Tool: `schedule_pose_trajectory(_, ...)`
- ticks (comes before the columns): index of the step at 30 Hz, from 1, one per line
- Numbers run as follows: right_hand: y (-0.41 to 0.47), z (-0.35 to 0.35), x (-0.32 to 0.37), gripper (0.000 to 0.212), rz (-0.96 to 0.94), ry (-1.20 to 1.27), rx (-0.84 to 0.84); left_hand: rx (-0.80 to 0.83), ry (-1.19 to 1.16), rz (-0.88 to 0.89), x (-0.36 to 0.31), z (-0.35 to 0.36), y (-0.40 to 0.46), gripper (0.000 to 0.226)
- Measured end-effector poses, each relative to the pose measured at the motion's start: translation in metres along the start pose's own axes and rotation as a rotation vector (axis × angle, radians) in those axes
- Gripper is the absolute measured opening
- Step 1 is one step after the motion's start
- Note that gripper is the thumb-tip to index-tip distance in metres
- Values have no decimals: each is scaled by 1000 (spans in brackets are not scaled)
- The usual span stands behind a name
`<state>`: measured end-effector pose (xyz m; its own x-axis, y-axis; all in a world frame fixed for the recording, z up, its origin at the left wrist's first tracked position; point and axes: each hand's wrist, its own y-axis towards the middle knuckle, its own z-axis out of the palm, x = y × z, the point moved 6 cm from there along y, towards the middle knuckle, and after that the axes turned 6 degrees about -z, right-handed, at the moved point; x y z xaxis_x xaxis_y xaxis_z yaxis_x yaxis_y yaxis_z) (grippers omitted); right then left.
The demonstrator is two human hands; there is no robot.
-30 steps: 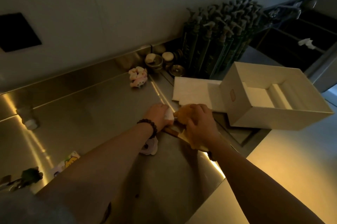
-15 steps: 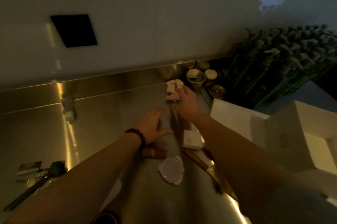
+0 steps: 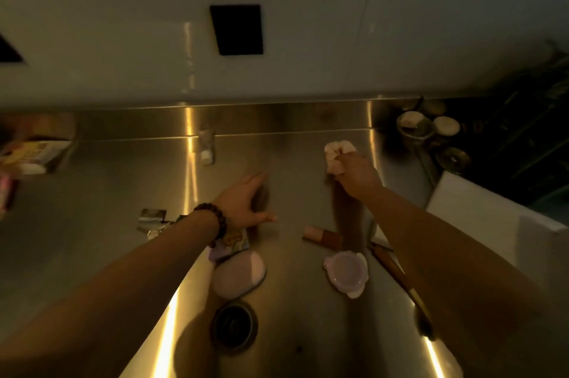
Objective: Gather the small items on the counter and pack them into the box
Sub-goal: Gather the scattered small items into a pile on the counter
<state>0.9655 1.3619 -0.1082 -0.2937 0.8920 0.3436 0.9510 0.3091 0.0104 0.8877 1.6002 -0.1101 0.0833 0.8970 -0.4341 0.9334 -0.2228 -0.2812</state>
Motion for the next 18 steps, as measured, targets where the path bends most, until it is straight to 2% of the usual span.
schedule_pose_trajectory(4, -29, -8, 36, 28, -89, 6, -126, -35, 10, -25, 16, 1, -36, 107)
schedule_pose_trajectory(9, -59, 3, 49, 34, 21, 108, -98, -58, -24, -223, 47, 13, -77, 92)
schedule_pose_trajectory(12, -81, 10, 57, 40, 70, 143, -48, -85, -68, -216, 50, 17, -87, 78)
schedule_pose_trajectory(18, -126, -4, 62, 42, 93, 193, -79, -68, -75, -189, 49, 20, -94, 63)
